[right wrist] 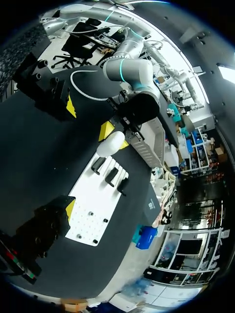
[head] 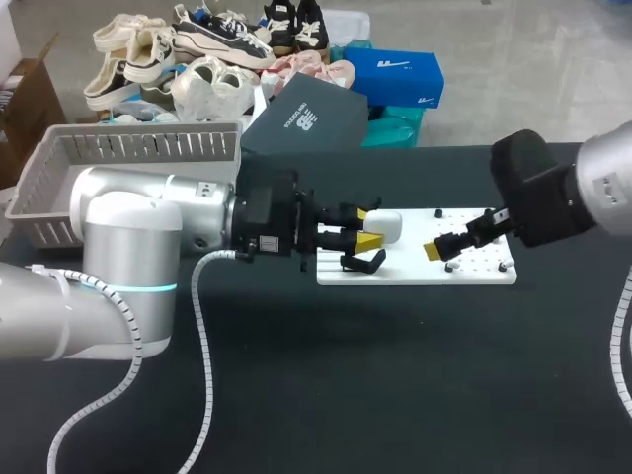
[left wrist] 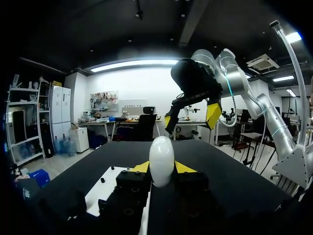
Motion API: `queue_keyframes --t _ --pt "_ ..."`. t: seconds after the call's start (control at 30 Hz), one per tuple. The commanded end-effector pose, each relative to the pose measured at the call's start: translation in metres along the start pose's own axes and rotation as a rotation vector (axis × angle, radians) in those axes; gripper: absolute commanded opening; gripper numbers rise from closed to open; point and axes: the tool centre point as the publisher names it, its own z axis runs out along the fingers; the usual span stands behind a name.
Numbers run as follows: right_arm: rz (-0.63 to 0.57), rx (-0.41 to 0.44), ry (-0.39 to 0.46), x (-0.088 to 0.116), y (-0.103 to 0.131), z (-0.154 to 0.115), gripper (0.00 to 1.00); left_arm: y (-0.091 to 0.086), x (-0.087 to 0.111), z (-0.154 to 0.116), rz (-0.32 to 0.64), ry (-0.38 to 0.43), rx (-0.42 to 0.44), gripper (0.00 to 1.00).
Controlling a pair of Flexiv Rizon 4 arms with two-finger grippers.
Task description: Pick up each earbud case from the left stands, insert the matching earbuds, close the lid, and place the case in the box.
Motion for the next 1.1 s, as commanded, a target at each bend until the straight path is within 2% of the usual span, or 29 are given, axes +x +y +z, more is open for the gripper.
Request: queue_keyframes --t 0.03,0.4,1.1 --pt "0.012 0.023 0.008 -0.009 0.003 0.015 1.00 0.000 0.000 0.000 0.001 0.000 -0.003 0.00" --pt "0.018 0.010 0.033 -0.025 0.006 0.035 1.00 0.000 0.000 0.000 0.001 0.000 -0.003 0.00" --pt "0.031 0.030 0.057 -0.034 -0.003 0.056 1.00 0.000 0.000 0.000 0.001 0.000 -0.003 0.00"
